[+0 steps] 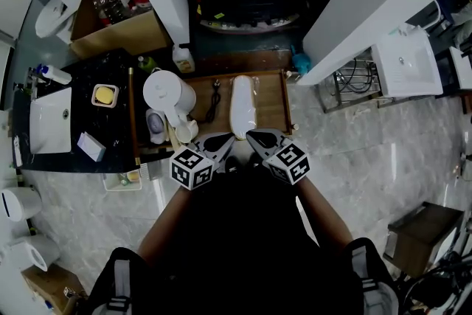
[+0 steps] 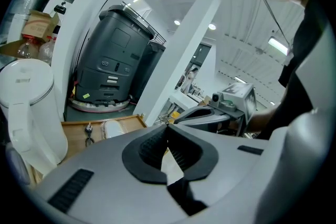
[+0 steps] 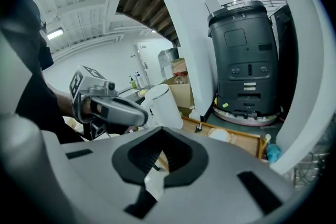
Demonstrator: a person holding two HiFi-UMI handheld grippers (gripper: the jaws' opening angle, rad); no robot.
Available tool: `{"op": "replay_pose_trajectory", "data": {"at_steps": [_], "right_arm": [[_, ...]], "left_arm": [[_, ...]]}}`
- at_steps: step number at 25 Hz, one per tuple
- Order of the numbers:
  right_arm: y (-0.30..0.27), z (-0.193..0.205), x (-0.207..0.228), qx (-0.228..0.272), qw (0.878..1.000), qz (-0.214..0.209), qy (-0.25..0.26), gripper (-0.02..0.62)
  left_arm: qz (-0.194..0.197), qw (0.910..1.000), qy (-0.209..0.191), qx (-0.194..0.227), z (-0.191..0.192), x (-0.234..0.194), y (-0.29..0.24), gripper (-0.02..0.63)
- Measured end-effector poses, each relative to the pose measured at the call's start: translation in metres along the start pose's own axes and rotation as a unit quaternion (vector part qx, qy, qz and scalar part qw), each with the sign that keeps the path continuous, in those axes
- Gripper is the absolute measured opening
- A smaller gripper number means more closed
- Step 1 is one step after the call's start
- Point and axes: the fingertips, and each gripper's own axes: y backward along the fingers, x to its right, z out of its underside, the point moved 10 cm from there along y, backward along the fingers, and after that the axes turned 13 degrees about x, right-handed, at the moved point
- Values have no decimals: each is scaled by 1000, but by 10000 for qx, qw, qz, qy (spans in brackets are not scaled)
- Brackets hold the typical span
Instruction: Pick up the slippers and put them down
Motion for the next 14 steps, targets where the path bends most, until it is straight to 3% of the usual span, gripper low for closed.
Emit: {"op": "replay_pose_trajectory", "data": {"at_steps": [14], "right_arm": [[2,4,-1,37,10000,67,-28,6]], "left_arm": [[-42,10000,64,10,3,-2,1,11]]}}
